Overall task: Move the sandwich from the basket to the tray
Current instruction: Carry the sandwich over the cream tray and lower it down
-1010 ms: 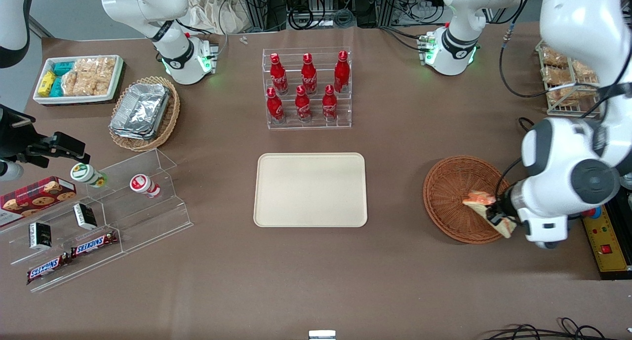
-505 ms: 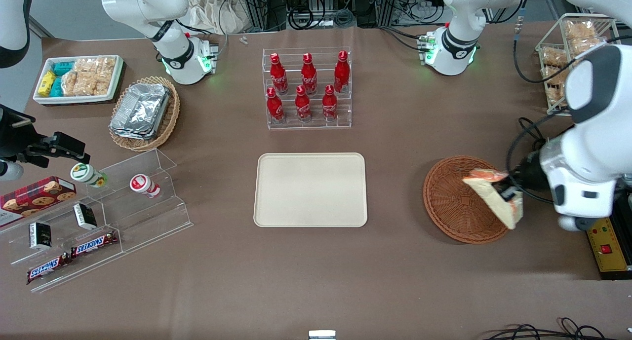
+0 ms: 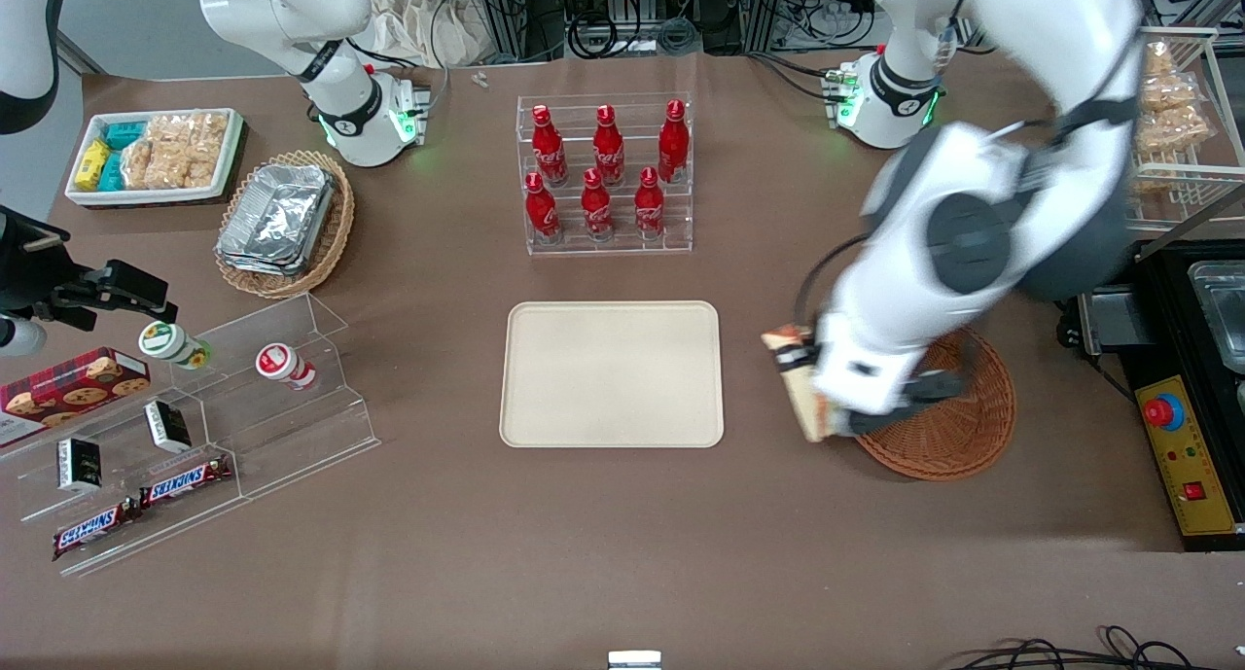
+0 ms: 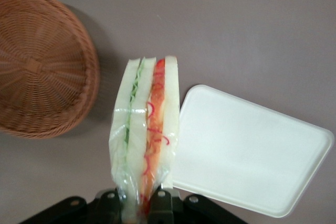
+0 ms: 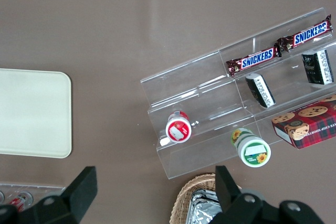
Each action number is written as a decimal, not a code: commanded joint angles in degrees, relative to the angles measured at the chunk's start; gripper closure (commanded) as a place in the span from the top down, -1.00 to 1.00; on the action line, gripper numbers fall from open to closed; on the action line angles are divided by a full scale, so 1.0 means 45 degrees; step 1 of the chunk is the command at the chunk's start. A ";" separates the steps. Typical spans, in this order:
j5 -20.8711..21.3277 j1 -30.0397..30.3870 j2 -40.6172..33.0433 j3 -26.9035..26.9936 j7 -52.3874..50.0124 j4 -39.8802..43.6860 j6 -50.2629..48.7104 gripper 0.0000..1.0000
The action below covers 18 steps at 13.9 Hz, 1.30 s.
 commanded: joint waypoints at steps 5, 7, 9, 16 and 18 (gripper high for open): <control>0.1556 -0.1849 0.1547 0.0088 0.0275 -0.2339 0.3172 -1.00; 0.1871 -0.2298 0.2211 0.0088 0.0236 -0.2339 0.3951 -1.00; 0.2143 -0.2378 0.2604 0.0088 0.0216 -0.2320 0.4267 -1.00; 0.2341 -0.2320 0.2762 0.0088 0.0079 -0.2241 0.4268 1.00; 0.2204 -0.2281 0.2664 0.0088 0.0021 -0.2164 0.4268 1.00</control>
